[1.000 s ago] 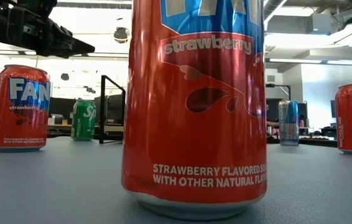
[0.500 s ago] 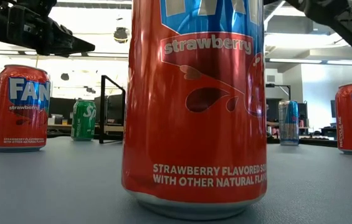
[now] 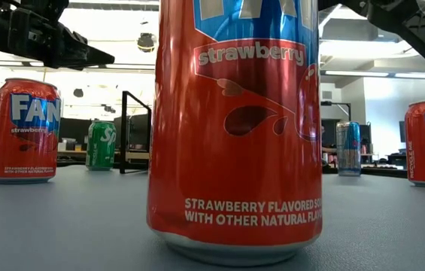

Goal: Place canned beverage on shelf
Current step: Put the middle blue soda can on the shelf

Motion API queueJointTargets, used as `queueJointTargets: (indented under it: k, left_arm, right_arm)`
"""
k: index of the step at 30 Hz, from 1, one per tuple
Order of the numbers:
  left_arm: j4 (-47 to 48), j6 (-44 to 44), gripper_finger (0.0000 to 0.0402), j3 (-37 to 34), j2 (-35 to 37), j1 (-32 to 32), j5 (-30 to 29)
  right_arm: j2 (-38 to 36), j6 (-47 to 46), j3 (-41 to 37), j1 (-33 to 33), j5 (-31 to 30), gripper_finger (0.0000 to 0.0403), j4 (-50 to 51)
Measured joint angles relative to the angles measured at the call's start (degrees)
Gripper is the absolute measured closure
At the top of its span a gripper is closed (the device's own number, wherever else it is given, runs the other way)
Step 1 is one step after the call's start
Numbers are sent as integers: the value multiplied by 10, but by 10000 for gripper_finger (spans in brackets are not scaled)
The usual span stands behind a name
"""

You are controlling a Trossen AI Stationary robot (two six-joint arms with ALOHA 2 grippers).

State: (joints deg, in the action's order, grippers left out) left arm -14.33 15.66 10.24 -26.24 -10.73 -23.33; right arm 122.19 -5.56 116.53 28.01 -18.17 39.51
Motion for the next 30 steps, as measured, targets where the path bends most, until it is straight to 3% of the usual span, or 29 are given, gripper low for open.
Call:
queueJointTargets:
  k: [30]
  left_arm:
    - [7,-3,378,0,0,0,0]
  right_arm:
    - [29,10,0,-25,-7,210,-14]
